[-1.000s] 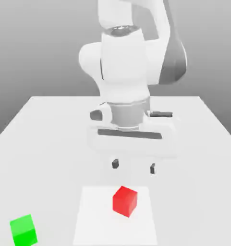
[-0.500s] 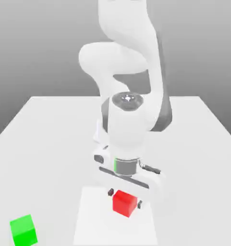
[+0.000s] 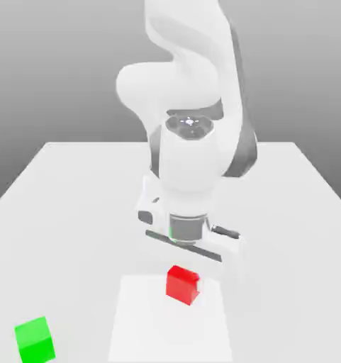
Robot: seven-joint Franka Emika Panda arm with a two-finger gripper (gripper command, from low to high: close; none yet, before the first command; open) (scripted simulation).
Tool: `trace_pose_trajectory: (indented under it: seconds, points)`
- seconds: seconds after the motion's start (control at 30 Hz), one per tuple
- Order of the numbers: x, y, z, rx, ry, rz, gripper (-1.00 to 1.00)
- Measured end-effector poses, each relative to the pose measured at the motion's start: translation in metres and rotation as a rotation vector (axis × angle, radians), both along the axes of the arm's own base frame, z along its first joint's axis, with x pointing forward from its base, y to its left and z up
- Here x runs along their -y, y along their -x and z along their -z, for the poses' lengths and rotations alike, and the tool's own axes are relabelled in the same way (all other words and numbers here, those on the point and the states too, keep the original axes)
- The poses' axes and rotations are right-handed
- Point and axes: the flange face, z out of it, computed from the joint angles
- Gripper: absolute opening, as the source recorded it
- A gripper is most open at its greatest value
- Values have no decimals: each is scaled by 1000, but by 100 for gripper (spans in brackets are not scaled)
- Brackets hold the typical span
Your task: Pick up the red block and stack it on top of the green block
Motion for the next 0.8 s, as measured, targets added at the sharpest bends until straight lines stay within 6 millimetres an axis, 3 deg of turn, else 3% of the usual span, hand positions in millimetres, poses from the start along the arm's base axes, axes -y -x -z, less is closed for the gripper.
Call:
trace_pose_trajectory:
  seconds: [0.07, 0.5, 0.8]
  points:
    - [8, -4, -7, -2, 2, -3, -100]
    - [137, -67, -32, -4, 21, -128, -100]
    - [239, -84, -42, -6, 1, -227, -100]
